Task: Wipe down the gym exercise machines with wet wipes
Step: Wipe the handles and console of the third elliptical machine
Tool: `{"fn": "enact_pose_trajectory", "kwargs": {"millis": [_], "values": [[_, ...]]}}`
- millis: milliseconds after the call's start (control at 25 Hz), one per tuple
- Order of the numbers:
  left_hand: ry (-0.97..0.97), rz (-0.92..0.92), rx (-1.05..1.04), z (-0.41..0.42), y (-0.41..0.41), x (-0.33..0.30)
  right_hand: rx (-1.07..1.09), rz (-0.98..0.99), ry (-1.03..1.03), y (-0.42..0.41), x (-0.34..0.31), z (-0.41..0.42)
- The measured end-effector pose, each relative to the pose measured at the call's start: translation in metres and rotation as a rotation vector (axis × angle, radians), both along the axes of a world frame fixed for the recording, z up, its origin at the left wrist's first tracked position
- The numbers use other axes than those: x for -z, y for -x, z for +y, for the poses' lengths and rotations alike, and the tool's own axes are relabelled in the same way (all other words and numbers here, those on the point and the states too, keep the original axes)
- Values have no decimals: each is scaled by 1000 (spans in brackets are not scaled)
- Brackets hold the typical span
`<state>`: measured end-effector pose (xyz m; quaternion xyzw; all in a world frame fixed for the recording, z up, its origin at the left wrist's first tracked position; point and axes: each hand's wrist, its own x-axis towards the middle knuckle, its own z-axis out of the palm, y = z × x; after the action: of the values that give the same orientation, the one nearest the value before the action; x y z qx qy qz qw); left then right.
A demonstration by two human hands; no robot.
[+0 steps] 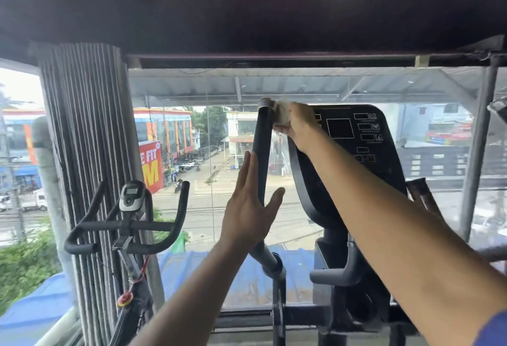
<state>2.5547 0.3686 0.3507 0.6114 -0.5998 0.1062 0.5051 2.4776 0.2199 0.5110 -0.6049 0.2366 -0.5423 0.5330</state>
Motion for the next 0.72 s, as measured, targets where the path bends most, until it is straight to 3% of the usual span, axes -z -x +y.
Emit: {"fn": "enact_pose_trajectory", "kwargs": {"millis": [120, 320, 400, 520, 720], "values": [[64, 4, 2, 1, -1, 3, -54, -165, -113, -8, 12, 2], [81, 14, 43, 12, -1, 25, -223, -207, -220, -18, 21, 3], [89, 16, 39, 11, -4, 27, -52, -17, 23, -10, 32, 2], [89, 26, 11, 9, -4, 27, 437, 219, 670, 9, 40, -9], [106, 24, -3, 9, -2, 29, 536, 382, 1314, 14, 18, -14]]}}
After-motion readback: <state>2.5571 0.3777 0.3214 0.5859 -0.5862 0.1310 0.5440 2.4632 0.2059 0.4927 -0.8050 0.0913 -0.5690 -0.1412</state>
